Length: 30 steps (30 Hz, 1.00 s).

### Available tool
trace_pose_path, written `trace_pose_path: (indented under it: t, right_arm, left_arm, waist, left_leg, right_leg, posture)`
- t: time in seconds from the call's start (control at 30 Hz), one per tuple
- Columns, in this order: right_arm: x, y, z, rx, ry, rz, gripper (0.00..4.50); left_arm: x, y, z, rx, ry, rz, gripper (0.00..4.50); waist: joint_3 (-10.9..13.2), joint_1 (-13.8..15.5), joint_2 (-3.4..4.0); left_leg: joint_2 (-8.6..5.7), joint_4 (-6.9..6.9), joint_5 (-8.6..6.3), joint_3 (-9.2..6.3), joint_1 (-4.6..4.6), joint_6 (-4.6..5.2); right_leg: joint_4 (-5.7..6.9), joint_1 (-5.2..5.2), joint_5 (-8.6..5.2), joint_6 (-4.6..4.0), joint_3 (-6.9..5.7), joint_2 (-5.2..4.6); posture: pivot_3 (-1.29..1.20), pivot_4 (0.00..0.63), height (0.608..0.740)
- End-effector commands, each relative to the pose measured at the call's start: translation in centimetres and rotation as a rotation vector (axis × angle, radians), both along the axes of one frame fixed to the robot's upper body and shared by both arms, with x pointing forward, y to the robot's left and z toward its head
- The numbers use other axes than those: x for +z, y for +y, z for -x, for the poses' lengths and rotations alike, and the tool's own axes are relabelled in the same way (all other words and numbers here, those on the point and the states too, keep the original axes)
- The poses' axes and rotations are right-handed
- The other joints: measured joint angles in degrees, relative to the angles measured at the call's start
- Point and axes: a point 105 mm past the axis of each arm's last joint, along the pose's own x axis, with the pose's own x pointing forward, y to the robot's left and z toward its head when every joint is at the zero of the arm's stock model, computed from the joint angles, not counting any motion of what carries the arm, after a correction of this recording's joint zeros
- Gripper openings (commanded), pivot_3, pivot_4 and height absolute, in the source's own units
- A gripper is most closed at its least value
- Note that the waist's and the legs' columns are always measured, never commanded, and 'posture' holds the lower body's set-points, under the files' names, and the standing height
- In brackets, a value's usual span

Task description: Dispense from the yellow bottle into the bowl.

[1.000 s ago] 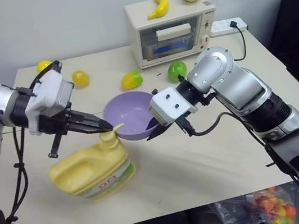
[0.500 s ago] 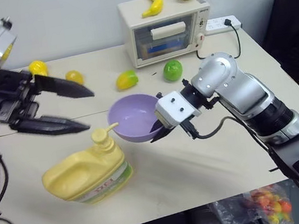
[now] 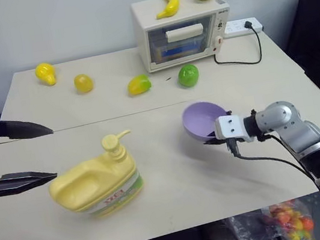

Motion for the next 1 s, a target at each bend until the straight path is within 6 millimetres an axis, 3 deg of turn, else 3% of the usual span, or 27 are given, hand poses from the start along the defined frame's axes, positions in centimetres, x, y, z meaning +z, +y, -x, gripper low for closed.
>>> trace_pose_path:
  t: [0.03,0.2,0.5,0.57,0.67,0.77,0.83,1.0]
  right_arm:
    - [-0.2,-1.2,-1.0,-0.046,-0.086,-0.004,0.0]
    - [-1.1,-1.4,-1.3,-0.04,-0.11,0.015,0.0]
    - [-0.6,-2.4,-0.5,-0.052,-0.052,-0.013,2.8]
    - [0.8,-2.9,-0.1,-0.064,-0.047,-0.047,3.53]
    - [4.6,-5.1,1.5,-0.094,0.006,-0.144,4.47]
    - [7.9,-7.3,3.3,-0.138,0.079,-0.229,4.49]
    - [10.1,-10.4,4.9,-0.218,0.178,-0.27,4.49]
    - [12.9,-16.0,7.8,-0.387,0.303,-0.379,4.49]
  left_arm:
    - [0.6,-0.1,1.0,-0.027,-0.025,-0.001,4.44]
    - [0.8,-0.2,0.8,-0.034,-0.036,0.006,4.44]
    - [0.4,0.0,0.2,-0.035,-0.034,0.004,4.5]
    - [0.0,0.3,0.1,-0.025,-0.026,0.001,4.5]
    - [-0.5,1.4,-0.2,0.022,-0.023,0.008,4.5]
    - [-0.6,2.6,0.0,0.073,-0.021,0.016,4.5]
    - [-0.7,4.0,0.3,0.122,-0.013,0.024,4.5]
    - [-0.4,6.4,1.1,0.219,-0.01,0.063,4.5]
  waist:
    - [0.0,-0.08,0.0]
    - [0.01,-0.28,0.0]
    - [0.01,-0.15,0.0]
    - [0.03,-0.08,0.04]
    - [0.12,0.11,0.19]
    - [0.17,0.28,0.27]
    - [0.2,0.32,0.28]
    - [0.2,0.26,0.27]
  left_leg:
    - [0.0,0.0,0.0,0.0,0.0,0.0]
    - [0.02,-0.03,0.01,0.02,0.03,-0.02]
    - [0.02,-0.03,0.01,0.02,0.03,-0.03]
    - [0.02,-0.03,0.01,0.02,0.03,-0.03]
    - [0.01,-0.03,0.0,0.02,0.01,-0.02]
    - [0.01,-0.03,-0.13,0.03,0.01,0.23]
    - [0.05,-0.02,-0.16,0.01,0.02,0.27]
    - [0.05,-0.03,-0.26,0.06,0.11,0.47]
  right_leg:
    - [0.0,0.0,0.0,0.0,0.01,0.0]
    - [0.0,0.0,0.0,0.0,0.02,0.02]
    - [-0.01,0.02,0.0,0.0,0.03,0.01]
    - [-0.02,0.02,0.0,0.0,0.03,0.01]
    - [-0.04,0.02,0.01,0.01,0.04,0.0]
    - [-0.04,0.03,0.01,0.01,0.04,0.01]
    - [-0.04,0.04,0.0,0.0,0.01,0.04]
    - [-0.21,0.15,-0.01,-0.01,0.02,0.03]
  posture:
    - [0.0,0.15,0.74]
    - [0.0,0.15,0.74]
    - [0.0,0.15,0.74]
    - [0.0,0.15,0.74]
    - [0.0,0.15,0.74]
    - [0.0,0.15,0.74]
    - [0.0,0.15,0.74]
    - [0.0,0.15,0.74]
